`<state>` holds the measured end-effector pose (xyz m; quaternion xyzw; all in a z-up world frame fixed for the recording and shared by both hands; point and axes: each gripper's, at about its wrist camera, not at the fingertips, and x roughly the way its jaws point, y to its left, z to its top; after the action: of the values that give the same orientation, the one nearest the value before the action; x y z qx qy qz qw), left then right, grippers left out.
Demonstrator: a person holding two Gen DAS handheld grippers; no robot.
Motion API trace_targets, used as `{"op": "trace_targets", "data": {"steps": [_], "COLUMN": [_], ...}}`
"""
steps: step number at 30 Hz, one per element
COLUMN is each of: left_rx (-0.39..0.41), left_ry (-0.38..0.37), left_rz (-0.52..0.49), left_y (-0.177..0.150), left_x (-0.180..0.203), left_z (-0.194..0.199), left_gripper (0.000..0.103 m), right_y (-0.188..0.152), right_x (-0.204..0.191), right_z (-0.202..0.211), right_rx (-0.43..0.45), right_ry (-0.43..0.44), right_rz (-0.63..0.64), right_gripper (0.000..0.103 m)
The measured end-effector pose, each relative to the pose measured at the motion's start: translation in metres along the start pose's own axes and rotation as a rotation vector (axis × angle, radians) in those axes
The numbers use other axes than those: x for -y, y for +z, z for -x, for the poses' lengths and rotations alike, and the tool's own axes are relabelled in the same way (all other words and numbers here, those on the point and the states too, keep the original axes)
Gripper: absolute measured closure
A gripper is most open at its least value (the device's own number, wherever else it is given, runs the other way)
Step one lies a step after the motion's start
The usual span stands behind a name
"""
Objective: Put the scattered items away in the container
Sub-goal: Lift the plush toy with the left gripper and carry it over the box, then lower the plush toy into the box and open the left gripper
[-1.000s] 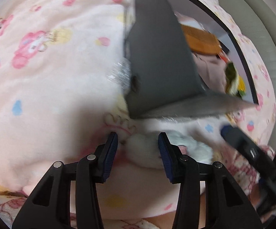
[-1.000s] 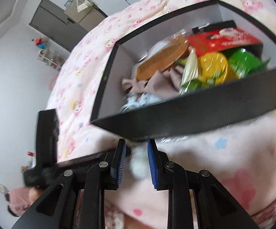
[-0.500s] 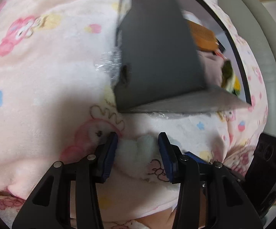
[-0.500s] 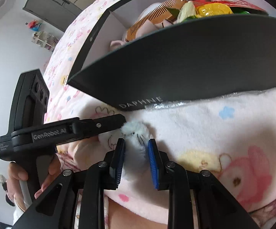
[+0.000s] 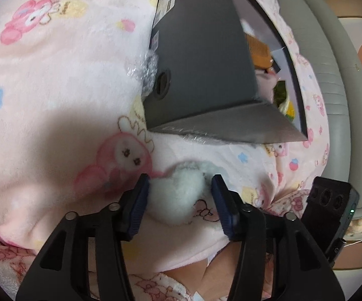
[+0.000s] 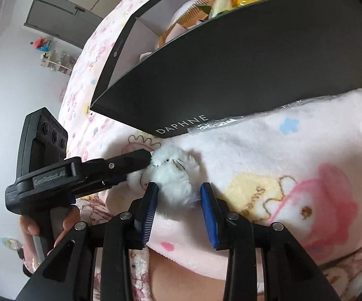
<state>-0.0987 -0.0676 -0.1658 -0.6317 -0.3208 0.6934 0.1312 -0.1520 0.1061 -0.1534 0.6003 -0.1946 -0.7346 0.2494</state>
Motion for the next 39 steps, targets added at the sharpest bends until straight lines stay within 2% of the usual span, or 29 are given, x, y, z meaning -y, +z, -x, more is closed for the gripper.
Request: {"op": "trace_targets", "data": {"steps": [3,6,11,14,16,18,20,23,24,26,28,30,32,34,35,38,39], "left_rx": [-0.008,0.068,0.137,0.171,0.196,0.234,0.254,0.246,0.225,0.185,0.193,0.221,0.254,0.259,0.262,0.272,0.266], "left_ry": [0.042,0.025,-0.112,-0.223,-0.253,-0.224,-0.185,-0.096,-0.073,-0.040,0.015,0.073,0.099,0.084,0.066,0.047,0.040], "left_rz": [-0.036,-0.097,-0.144,-0.164,-0.188,-0.227,-0.210,-0.173,-0.157,-0.142,-0.161,-0.192,-0.205,-0.220,-0.227,-0.268,-0.281], "left_y": [0.001,-0.006,-0.013,-0.010,-0.001,0.013,0.032,0.056,0.063,0.067,0.064,0.056,0.052,0.051,0.050,0.046,0.046], "left_x": [0.005,0.015,0.028,0.064,0.081,0.095,0.105,0.108,0.107,0.106,0.108,0.112,0.113,0.116,0.119,0.131,0.135], "left_z": [-0.010,0.007,0.039,0.047,0.062,0.070,0.066,0.048,0.038,0.027,0.024,0.026,0.030,0.026,0.026,0.021,0.018], "left_gripper": [0.052,0.056,0.062,0.064,0.064,0.064,0.064,0.064,0.064,0.064,0.064,0.064,0.064,0.064,0.064,0.064,0.064], "right_y": [-0.002,-0.002,0.007,0.019,0.035,0.058,0.083,0.105,0.106,0.106,0.101,0.099,0.097,0.093,0.090,0.089,0.089], "right_x": [-0.002,-0.006,-0.019,-0.016,-0.015,-0.017,-0.022,-0.016,-0.010,0.017,0.034,0.037,0.030,0.021,0.017,0.011,0.014], "right_z": [-0.005,0.004,0.044,0.078,0.091,0.101,0.097,0.082,0.075,0.067,0.078,0.092,0.107,0.113,0.114,0.107,0.106], "right_rx": [-0.025,0.026,0.133,0.177,0.202,0.230,0.240,0.194,0.174,0.125,0.136,0.194,0.281,0.338,0.362,0.371,0.359], "right_ry": [-0.024,-0.029,-0.021,0.078,0.104,0.097,0.055,0.005,0.004,0.069,0.081,0.030,-0.025,-0.094,-0.160,-0.307,-0.320], "right_rz": [0.037,0.046,0.133,0.148,0.164,0.199,0.257,0.289,0.284,0.197,0.132,0.132,0.162,0.202,0.223,0.269,0.274], "right_gripper": [0.071,0.073,0.073,0.073,0.073,0.073,0.073,0.073,0.073,0.073,0.073,0.073,0.073,0.073,0.073,0.073,0.073]}}
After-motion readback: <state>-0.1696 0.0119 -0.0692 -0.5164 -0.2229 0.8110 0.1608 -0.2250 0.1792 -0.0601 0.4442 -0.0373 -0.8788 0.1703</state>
